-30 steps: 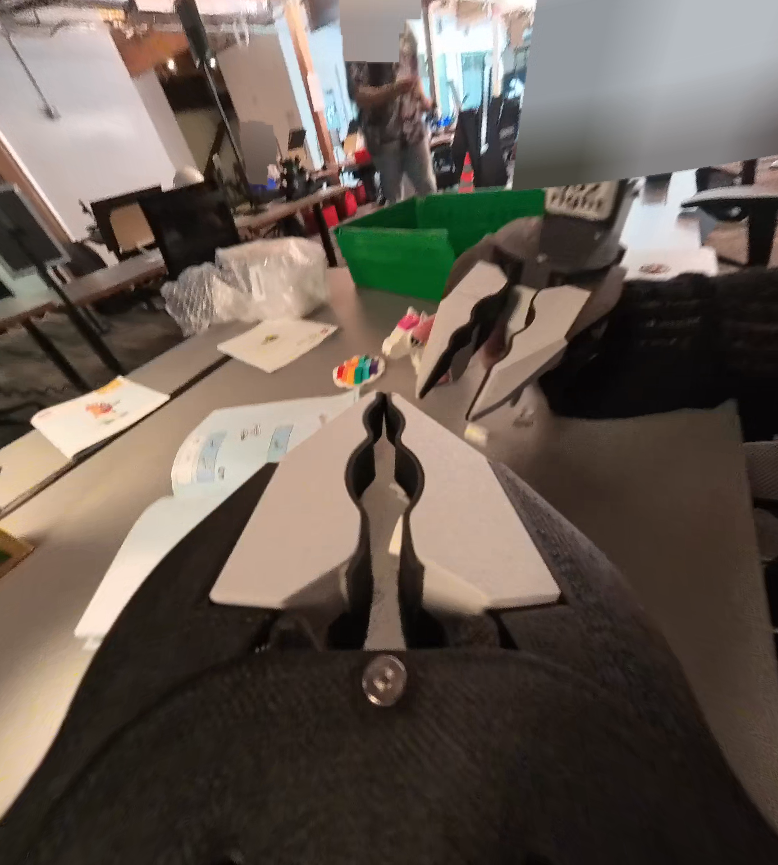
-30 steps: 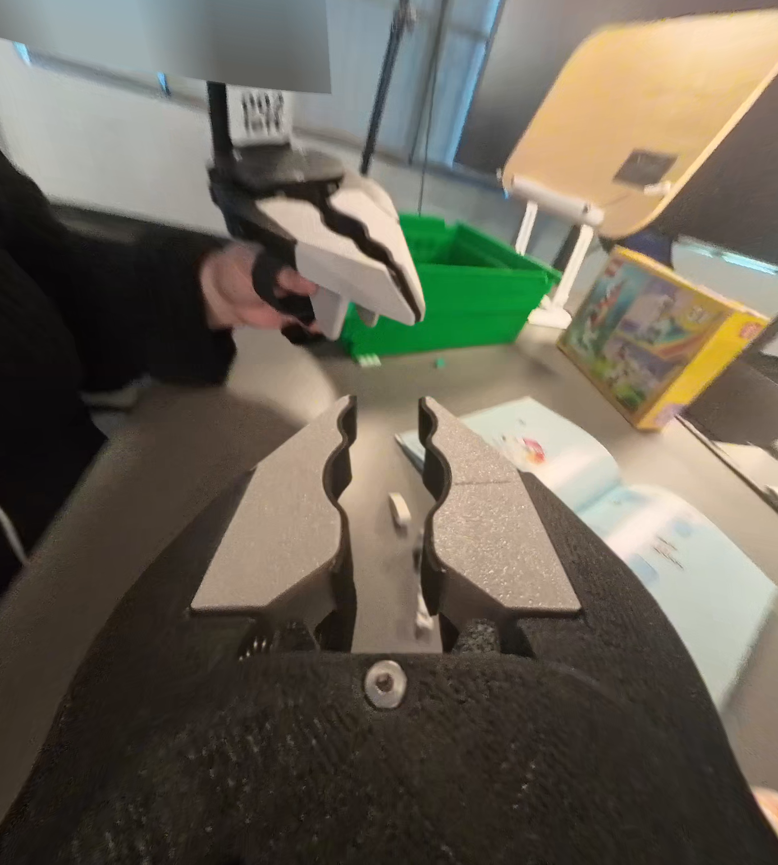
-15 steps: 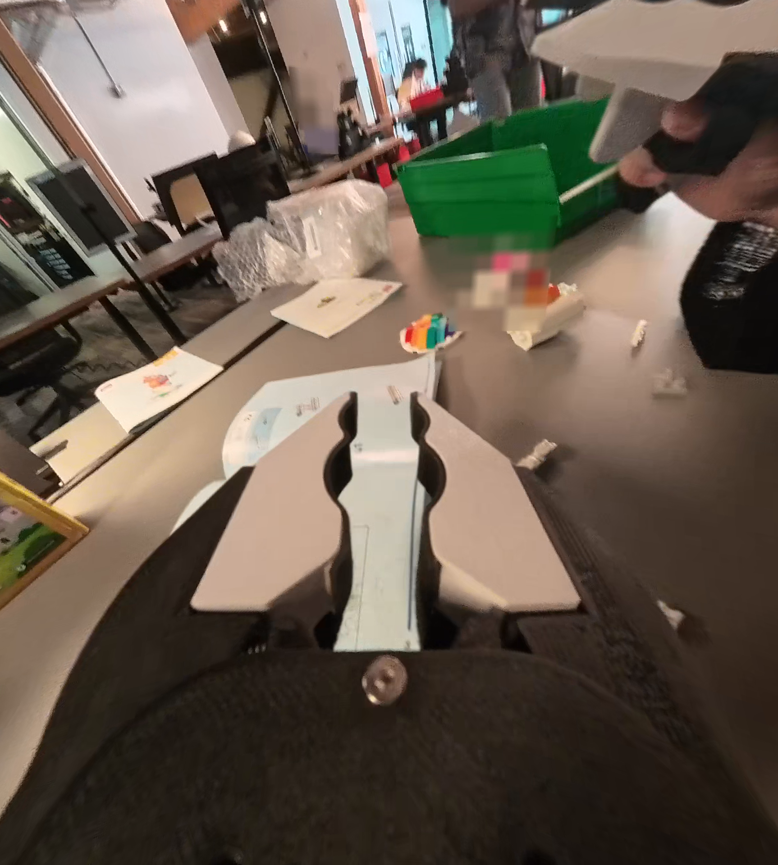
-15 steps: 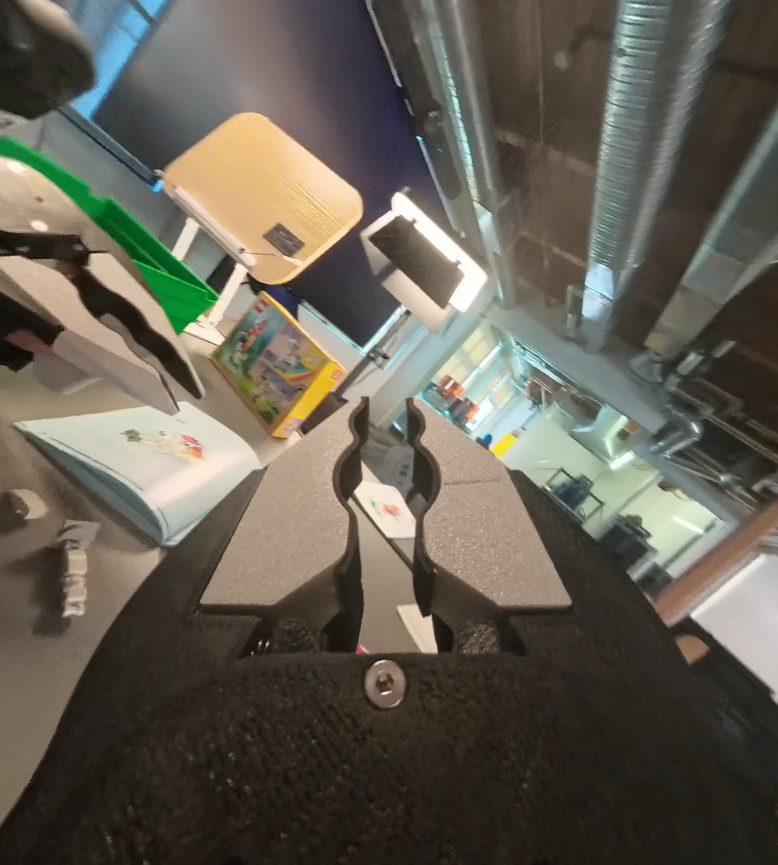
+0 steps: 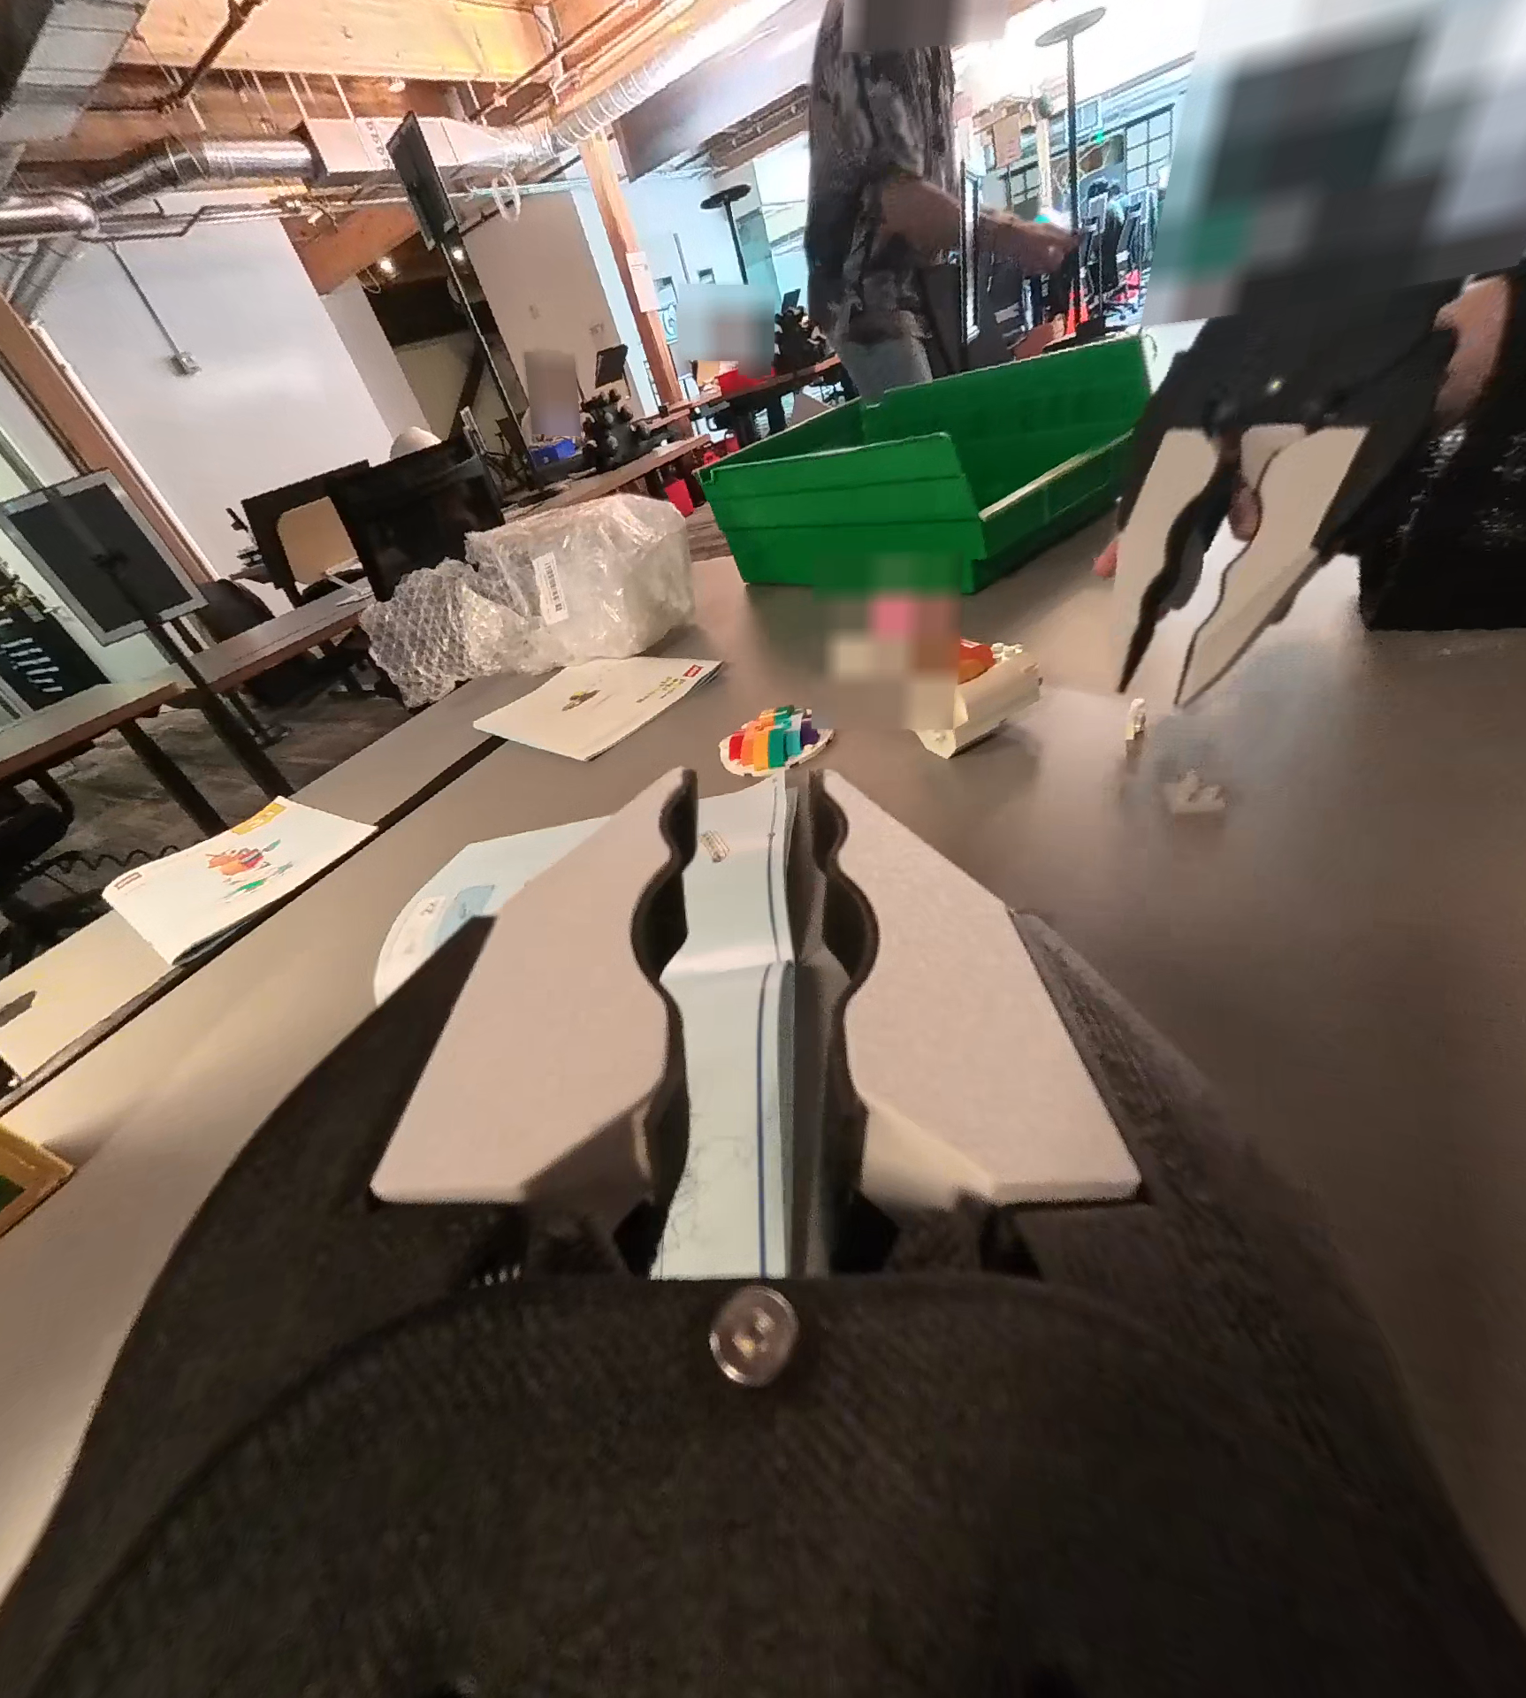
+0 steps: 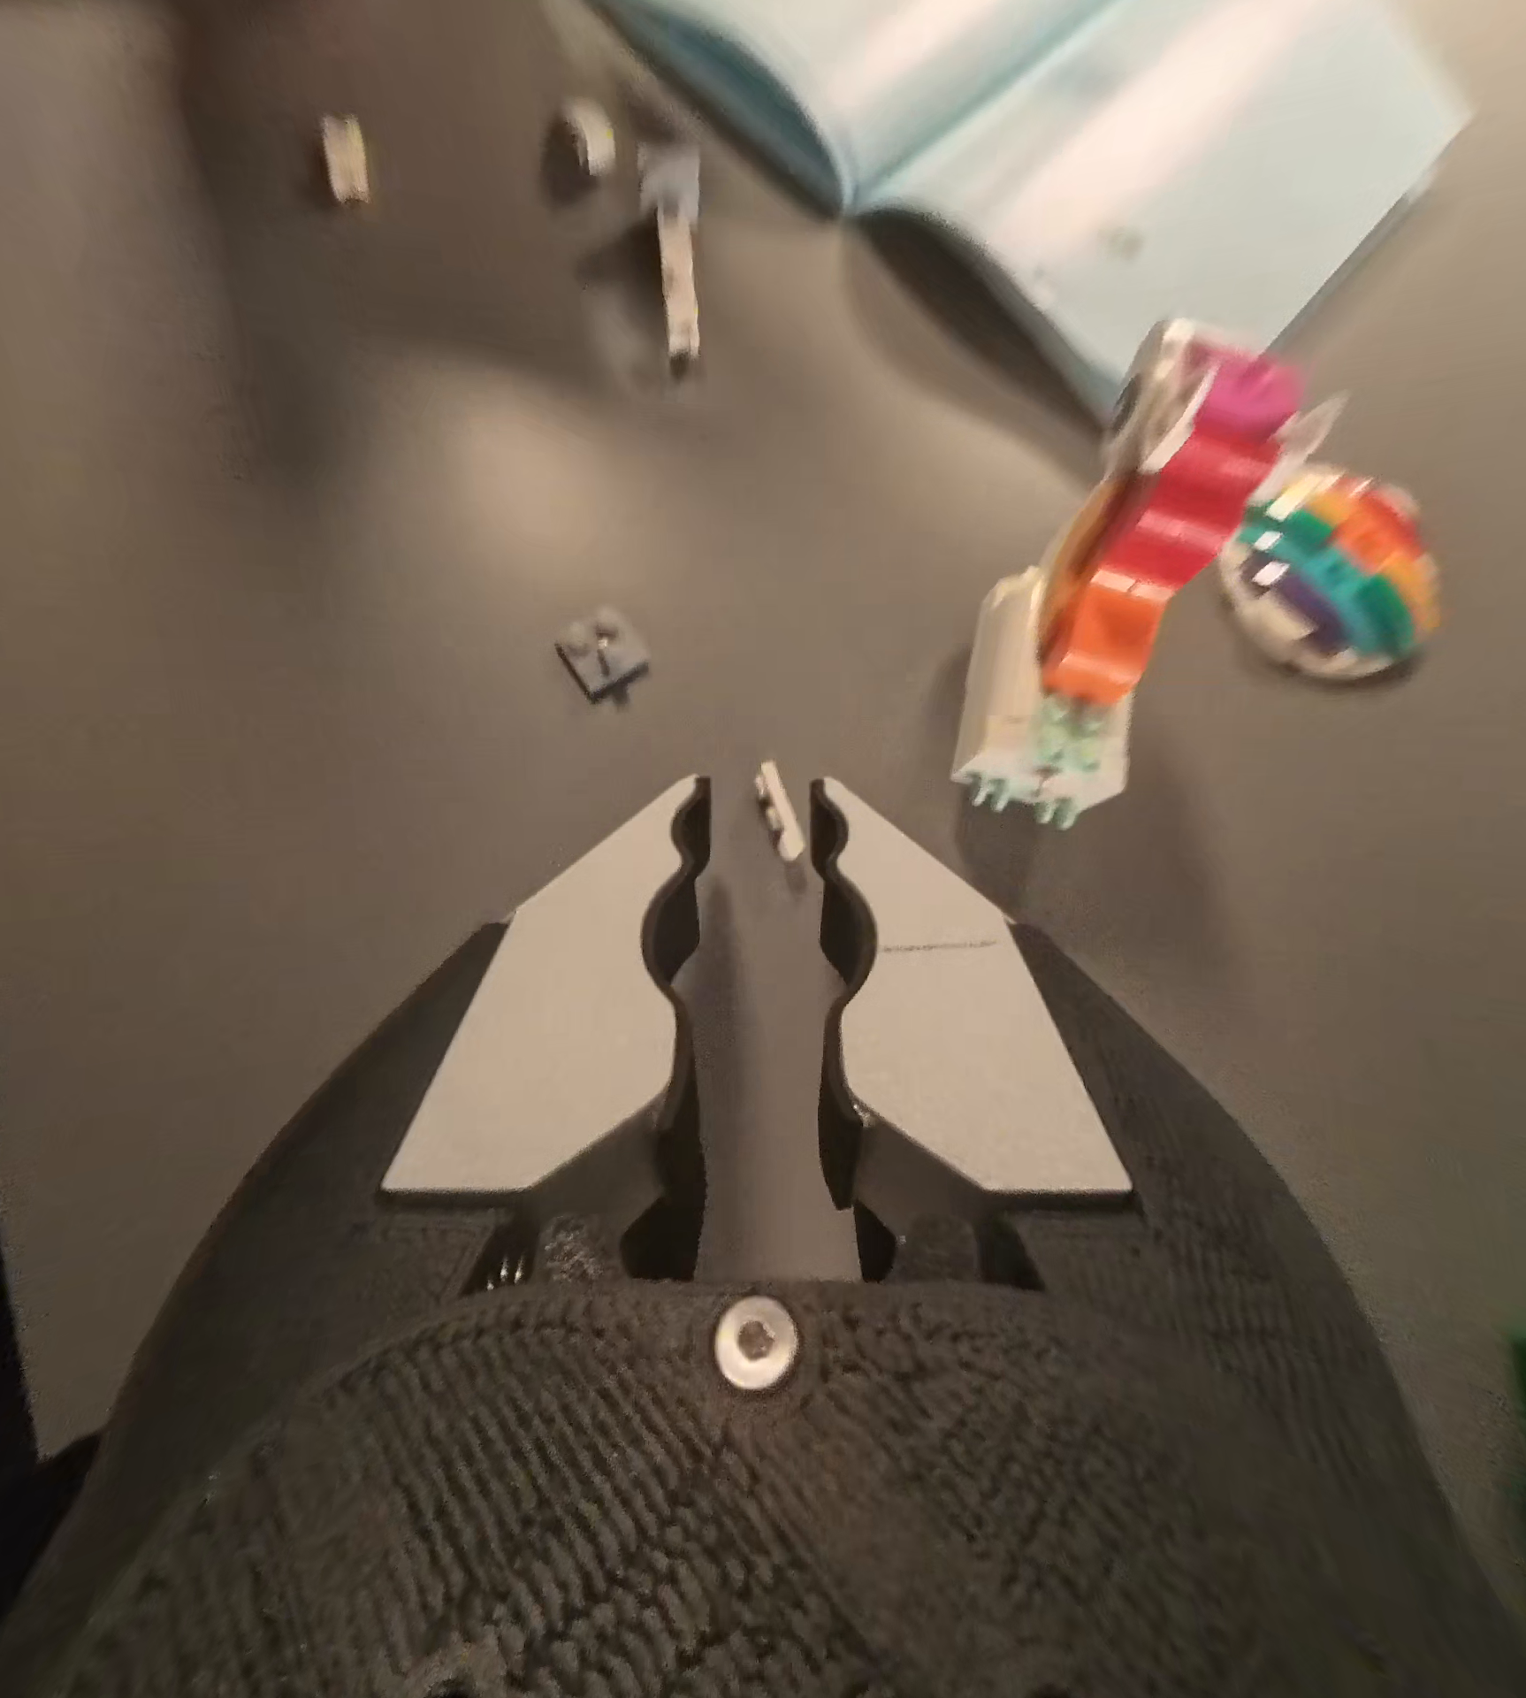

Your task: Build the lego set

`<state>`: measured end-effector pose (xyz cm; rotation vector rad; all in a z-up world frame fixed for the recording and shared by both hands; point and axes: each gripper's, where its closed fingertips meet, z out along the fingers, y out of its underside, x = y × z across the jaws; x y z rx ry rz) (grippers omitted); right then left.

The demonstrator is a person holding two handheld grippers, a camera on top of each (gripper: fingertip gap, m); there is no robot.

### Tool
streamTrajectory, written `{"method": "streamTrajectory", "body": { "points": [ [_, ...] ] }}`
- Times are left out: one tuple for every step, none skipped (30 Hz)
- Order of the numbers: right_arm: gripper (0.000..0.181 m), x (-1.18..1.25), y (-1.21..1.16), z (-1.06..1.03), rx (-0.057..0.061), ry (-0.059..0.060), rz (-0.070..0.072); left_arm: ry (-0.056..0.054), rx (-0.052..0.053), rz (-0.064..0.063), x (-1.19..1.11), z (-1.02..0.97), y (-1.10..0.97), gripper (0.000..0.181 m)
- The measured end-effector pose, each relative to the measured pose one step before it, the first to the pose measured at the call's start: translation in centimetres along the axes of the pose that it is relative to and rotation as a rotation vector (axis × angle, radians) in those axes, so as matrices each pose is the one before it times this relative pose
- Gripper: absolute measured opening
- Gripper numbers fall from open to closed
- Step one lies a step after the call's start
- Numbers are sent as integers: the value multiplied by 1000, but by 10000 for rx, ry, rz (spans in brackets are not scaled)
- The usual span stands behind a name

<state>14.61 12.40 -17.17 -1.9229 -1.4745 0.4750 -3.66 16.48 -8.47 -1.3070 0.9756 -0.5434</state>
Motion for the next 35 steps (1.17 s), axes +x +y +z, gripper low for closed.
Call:
{"method": "streamTrajectory", "body": {
  "points": [
    [20, -177, 558, 326, -349, -214, 108, -5, 49, 91, 32, -122, -167, 23],
    [19, -56, 304, 252, -206, -93, 60, -2, 34, 65, 13, -105, -135, 24],
    [18, 23, 121, 207, -83, -10, 31, 6, 21, 34, 4, -81, -85, 24],
    [15, 30, 11, 174, -9, -13, 77, 42, 9, 6, 62, -42, -45, 25],
    [8, -21, -137, 120, 97, -70, 142, 119, 18, -11, 162, -19, -42, 27],
    [3, 22, -44, 108, 40, -53, 141, 189, 14, -12, 278, 16, -22, 30],
    [3, 232, -24, 35, -31, 88, 224, 355, 28, 42, 556, 41, -46, 38],
    [3, 180, -108, -3, -53, 85, 303, 532, 22, 146, 905, 69, -81, 45],
    [3, -235, -619, -32, 190, -98, 262, 461, -66, 290, 945, 108, -5, 48],
    [3, -566, -1151, -37, 465, -229, 256, 300, -84, 495, 901, 132, -27, 49],
    [3, -818, -1239, 86, 449, -368, 333, 284, -123, 715, 1062, 181, -22, 49],
    [3, -1017, -1142, 291, 348, -469, 368, 262, -189, 887, 1186, 238, 15, 49],
    [3, -1145, -945, 513, 235, -544, 359, 197, -263, 1017, 1189, 313, 75, 48],
    [3, -1136, -697, 701, 116, -539, 290, 80, -326, 1125, 1085, 346, 130, 49],
    [3, -1146, -466, 794, 36, -531, 172, -62, -402, 1264, 890, 346, 165, 50],
    [3, -1055, -254, 819, -47, -466, 53, -216, -333, 1257, 662, 316, 57, 52],
    [3, -797, -155, 771, -78, -315, -15, -36, -161, 1118, 817, 206, -139, 53],
    [3, -695, -194, 690, -40, -277, -38, 206, -47, 886, 1050, 135, -279, 52],
    [3, -676, -295, 603, 31, -298, -12, 162, 5, 557, 788, 121, -334, 50],
    [3, -605, -331, 512, 50, -298, 17, 81, 25, 356, 484, 79, -342, 47],
    [3, -423, -317, 436, 46, -218, 7, -49, 68, 245, 139, 21, -339, 44],
    [3, -286, -250, 358, 11, -152, -13, -123, 89, 157, -72, -13, -308, 37],
    [3, -174, -160, 274, -12, -95, -45, -155, 58, 106, -175, -50, -222, 31],
    [2, -49, -20, 215, -70, -31, -39, -179, -31, 104, -246, -71, -27, 24],
    [3, 38, 80, 149, -96, -2, -23, -184, -75, 122, -270, -58, 102, 18],
    [3, 27, 7, 105, -8, -19, 12, -129, -52, 98, -232, -84, 87, 10],
    [2, 37, -38, 63, 40, -31, 48, 129, -98, 7, 62, -52, 110, 9],
    [3, 143, -58, 32, 74, 38, 24, 142, -148, -240, -12, -2, 174, 8],
    [3, 229, -108, 9, 112, 142, -90, 238, -167, -413, 36, 54, 252, 8],
    [8, 403, -145, -43, 134, 324, -255, 433, -181, -542, 245, 61, 379, 7],
    [17, 652, -117, -94, 81, 538, -383, 624, -184, -703, 452, 59, 513, 8],
    [23, 786, 32, -109, -37, 667, -489, 709, -254, -886, 500, 91, 730, 8],
    [28, 714, 99, -87, -79, 652, -559, 716, -320, -939, 384, 48, 909, 8],
    [30, 659, 75, -45, -50, 618, -539, 801, -403, -973, 392, -4, 1070, 8],
    [29, 718, 90, 18, -62, 624, -466, 754, -233, -962, 264, -136, 869, 8]
  ]
}}
